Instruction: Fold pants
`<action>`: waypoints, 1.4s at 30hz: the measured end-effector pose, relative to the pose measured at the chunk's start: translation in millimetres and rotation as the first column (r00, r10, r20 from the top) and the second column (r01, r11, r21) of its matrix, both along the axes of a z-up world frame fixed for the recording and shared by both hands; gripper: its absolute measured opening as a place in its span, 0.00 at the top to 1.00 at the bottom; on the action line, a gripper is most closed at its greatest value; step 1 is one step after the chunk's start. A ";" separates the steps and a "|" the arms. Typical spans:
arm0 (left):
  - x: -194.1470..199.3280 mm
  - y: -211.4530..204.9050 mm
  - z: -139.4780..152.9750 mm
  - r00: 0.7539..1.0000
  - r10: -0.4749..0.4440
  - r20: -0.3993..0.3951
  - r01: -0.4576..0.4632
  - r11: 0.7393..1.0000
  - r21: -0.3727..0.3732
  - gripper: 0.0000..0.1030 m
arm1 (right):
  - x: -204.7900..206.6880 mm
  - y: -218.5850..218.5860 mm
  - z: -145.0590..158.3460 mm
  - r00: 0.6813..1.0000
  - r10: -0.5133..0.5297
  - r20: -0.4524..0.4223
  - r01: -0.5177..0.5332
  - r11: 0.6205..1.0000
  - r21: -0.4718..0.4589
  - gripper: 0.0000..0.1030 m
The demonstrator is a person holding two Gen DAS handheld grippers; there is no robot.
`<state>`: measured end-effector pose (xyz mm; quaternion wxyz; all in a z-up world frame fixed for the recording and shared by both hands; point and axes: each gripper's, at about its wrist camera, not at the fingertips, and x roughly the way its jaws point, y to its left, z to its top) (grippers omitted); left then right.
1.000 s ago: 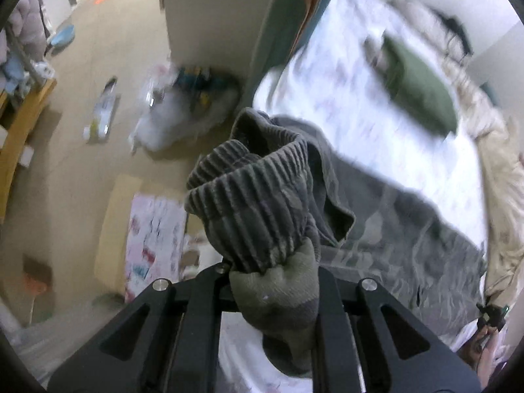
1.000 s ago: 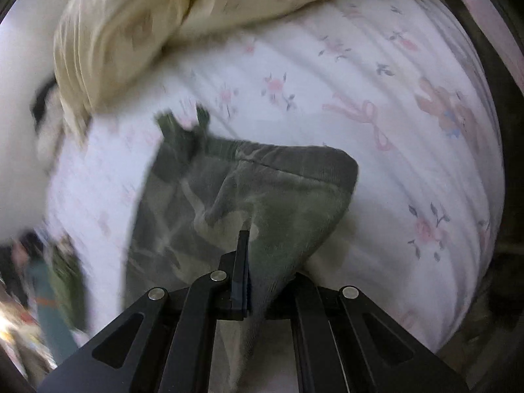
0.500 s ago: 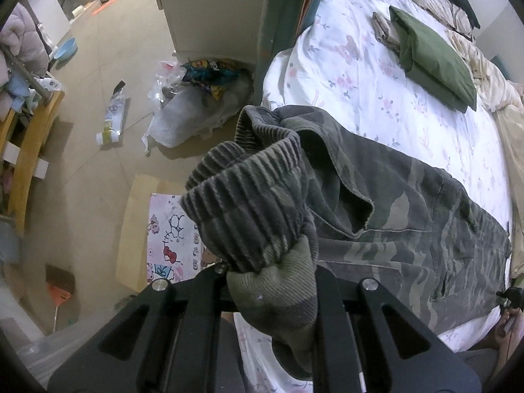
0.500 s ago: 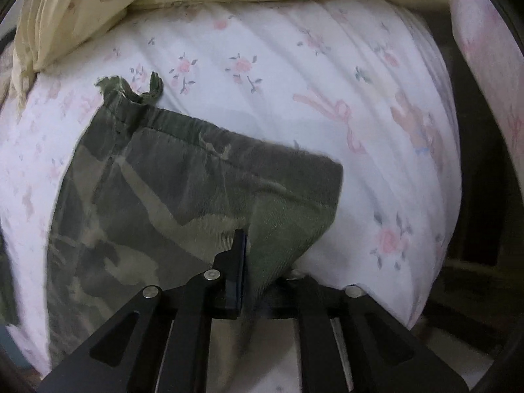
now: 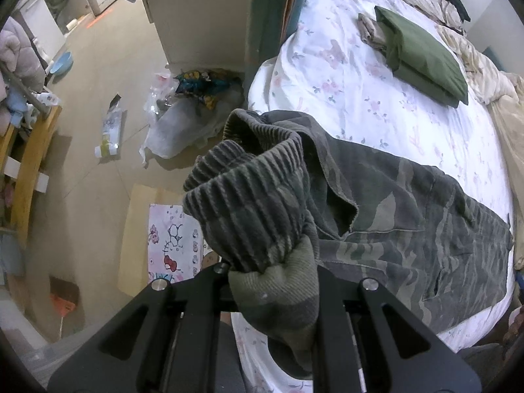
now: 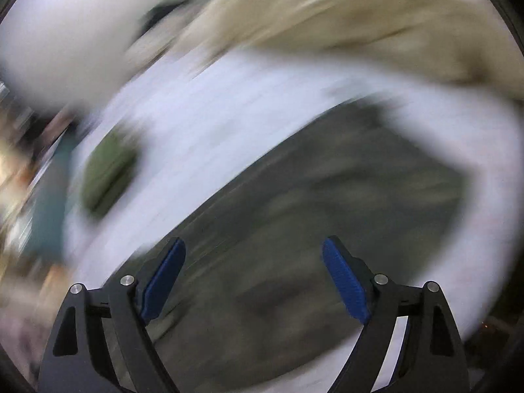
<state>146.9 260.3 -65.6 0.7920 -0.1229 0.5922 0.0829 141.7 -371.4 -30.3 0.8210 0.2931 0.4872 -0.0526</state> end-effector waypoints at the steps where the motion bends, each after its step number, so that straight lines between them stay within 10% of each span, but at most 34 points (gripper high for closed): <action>1: 0.5 -2.0 0.5 1.000 -0.004 0.002 0.004 1.000 0.003 0.91 | 6.8 21.7 -6.3 0.998 0.067 -0.003 -0.067 0.997 0.044 0.31; 5: 1.1 -12.1 2.9 0.999 -0.039 0.012 0.038 0.999 0.021 0.91 | 28.6 159.6 -46.6 0.917 0.397 -0.036 -0.381 0.901 0.206 0.73; 12: 4.8 -15.8 2.8 0.998 -0.057 0.012 0.057 0.998 0.023 0.91 | 22.5 317.3 -94.6 0.743 0.666 -0.063 -0.615 0.717 0.330 0.83; 24: 6.2 -50.8 14.0 0.978 -0.195 0.077 0.192 0.980 0.040 0.91 | 20.1 343.9 -132.8 0.671 0.714 -0.202 -0.635 0.693 0.340 0.93; 30: -1.8 -67.9 28.7 0.960 -0.244 0.138 0.231 0.967 0.106 0.91 | 4.5 247.4 -64.7 0.773 0.633 -0.046 -0.590 0.743 0.317 0.87; 32: -7.0 -83.5 38.9 0.941 -0.288 0.178 0.263 0.953 0.154 0.91 | -1.9 203.0 -52.1 0.820 0.570 -0.055 -0.534 0.795 0.286 0.66; 34: -10.3 -100.8 48.9 0.920 -0.335 0.203 0.293 0.933 0.212 0.91 | -9.4 167.7 -43.5 0.855 0.515 -0.065 -0.489 0.842 0.229 0.08; 42: -21.3 -210.8 77.4 0.856 -0.455 0.244 0.360 0.865 0.350 0.91 | -25.1 62.5 -29.7 0.961 0.275 -0.012 -0.267 0.941 0.206 0.06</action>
